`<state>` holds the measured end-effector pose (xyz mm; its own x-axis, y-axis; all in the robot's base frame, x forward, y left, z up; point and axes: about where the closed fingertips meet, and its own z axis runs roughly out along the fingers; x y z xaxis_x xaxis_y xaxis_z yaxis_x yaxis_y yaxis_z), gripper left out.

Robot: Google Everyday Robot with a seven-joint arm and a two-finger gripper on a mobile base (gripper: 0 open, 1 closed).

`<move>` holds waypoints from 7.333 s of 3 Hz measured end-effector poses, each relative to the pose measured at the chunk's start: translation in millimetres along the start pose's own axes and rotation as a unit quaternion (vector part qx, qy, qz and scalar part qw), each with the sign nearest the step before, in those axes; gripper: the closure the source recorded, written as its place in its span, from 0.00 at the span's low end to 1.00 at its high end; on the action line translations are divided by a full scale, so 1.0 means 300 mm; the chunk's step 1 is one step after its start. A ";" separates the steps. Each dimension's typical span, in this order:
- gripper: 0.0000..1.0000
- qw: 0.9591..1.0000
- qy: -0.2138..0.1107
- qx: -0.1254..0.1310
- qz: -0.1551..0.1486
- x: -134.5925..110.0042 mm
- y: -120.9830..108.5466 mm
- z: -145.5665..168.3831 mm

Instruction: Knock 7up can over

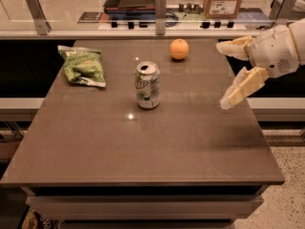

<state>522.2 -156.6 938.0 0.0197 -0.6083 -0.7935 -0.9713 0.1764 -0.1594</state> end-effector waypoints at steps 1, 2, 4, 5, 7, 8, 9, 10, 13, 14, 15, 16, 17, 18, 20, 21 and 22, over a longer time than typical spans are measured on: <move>0.00 1.000 -0.001 0.001 0.004 0.003 -0.005 0.008; 0.00 1.000 -0.022 -0.006 0.006 0.005 0.009 0.078; 0.00 0.996 -0.087 0.004 0.009 -0.014 0.024 0.223; 0.00 0.993 -0.119 0.027 0.009 -0.014 -0.010 0.296; 0.00 0.985 -0.169 0.034 0.030 0.012 -0.072 0.423; 0.00 0.981 -0.185 0.033 0.039 0.001 -0.063 0.462; 0.00 0.979 -0.196 0.028 0.039 -0.031 -0.046 0.484; 0.00 0.977 -0.211 0.017 0.036 -0.078 -0.039 0.511; 0.00 0.970 -0.237 0.032 0.046 -0.147 -0.067 0.564; 0.00 0.967 -0.247 0.041 0.053 -0.156 -0.077 0.578; 0.18 0.967 -0.247 0.039 0.052 -0.162 -0.074 0.583; 0.41 0.967 -0.248 0.037 0.051 -0.169 -0.071 0.587; 0.64 0.967 -0.248 0.036 0.050 -0.175 -0.068 0.592; 0.88 0.967 -0.249 0.033 0.049 -0.182 -0.064 0.598; 1.00 0.972 -0.225 0.037 0.051 -0.171 -0.088 0.564; 1.00 0.981 -0.181 0.045 0.051 -0.156 -0.143 0.502; 1.00 0.988 -0.133 0.057 0.050 -0.135 -0.183 0.441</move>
Offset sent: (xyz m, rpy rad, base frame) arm 0.0040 0.0377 -0.0356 0.1085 0.0138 0.0234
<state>606.1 -39.3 901.2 0.0012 -0.3602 -0.9329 -0.9389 0.3206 -0.1249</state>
